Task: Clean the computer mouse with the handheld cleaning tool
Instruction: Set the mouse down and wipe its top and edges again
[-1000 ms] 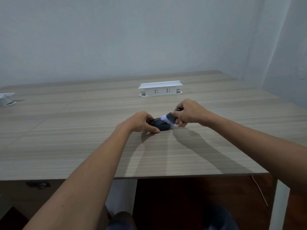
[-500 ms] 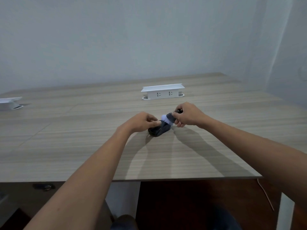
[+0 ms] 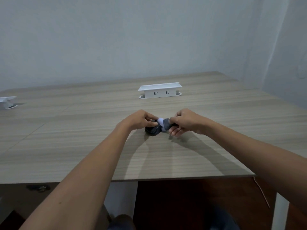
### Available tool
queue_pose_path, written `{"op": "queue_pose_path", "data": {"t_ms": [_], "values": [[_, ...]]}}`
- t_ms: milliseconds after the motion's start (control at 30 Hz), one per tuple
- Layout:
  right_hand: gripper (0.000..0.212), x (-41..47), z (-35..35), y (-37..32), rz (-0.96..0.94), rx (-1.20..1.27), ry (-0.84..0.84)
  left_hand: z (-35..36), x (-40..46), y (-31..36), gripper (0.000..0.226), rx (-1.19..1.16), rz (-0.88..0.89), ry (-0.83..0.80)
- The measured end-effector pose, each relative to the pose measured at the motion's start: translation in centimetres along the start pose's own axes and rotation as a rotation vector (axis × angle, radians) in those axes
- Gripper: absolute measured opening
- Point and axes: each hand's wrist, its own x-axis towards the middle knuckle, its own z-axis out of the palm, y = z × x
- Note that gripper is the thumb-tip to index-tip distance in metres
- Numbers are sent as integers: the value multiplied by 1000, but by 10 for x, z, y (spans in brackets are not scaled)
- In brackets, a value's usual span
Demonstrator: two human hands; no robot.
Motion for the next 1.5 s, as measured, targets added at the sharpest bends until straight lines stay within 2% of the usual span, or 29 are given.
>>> {"op": "queue_pose_path", "data": {"t_ms": [67, 267, 533, 700, 800, 967, 1133, 1233, 1333, 1433, 1500], "values": [[22, 2, -5, 1, 13, 5, -20, -1, 0, 3, 38, 16, -3, -13], [30, 14, -6, 5, 15, -65, 117, -2, 1, 6, 44, 20, -42, -23], [29, 5, -2, -2, 71, 1, -31, -3, 2, 2, 38, -15, -20, -20], [31, 9, -4, -2, 40, -86, 138, -2, 1, 3, 44, -28, -50, -14], [32, 5, 7, -2, 40, -115, 87, -1, 2, 2, 43, -32, -35, -6], [28, -4, 13, -3, 91, -27, -49, -3, 3, 1, 40, 13, -7, -5], [23, 7, 1, -5, 92, -27, 125, -3, 3, 1, 41, 14, -31, -13], [25, 6, 4, -6, 79, -54, 164, -2, 4, 0, 41, 14, -30, -6], [29, 1, 17, -7, 56, -132, 129, -3, 5, -1, 40, 16, -11, -10], [28, -3, 21, -7, 57, -90, -12, -4, 5, 0, 39, 35, 7, -10], [28, -6, 19, -8, 59, -83, -46, -4, 3, 1, 39, 43, 8, -11]]}}
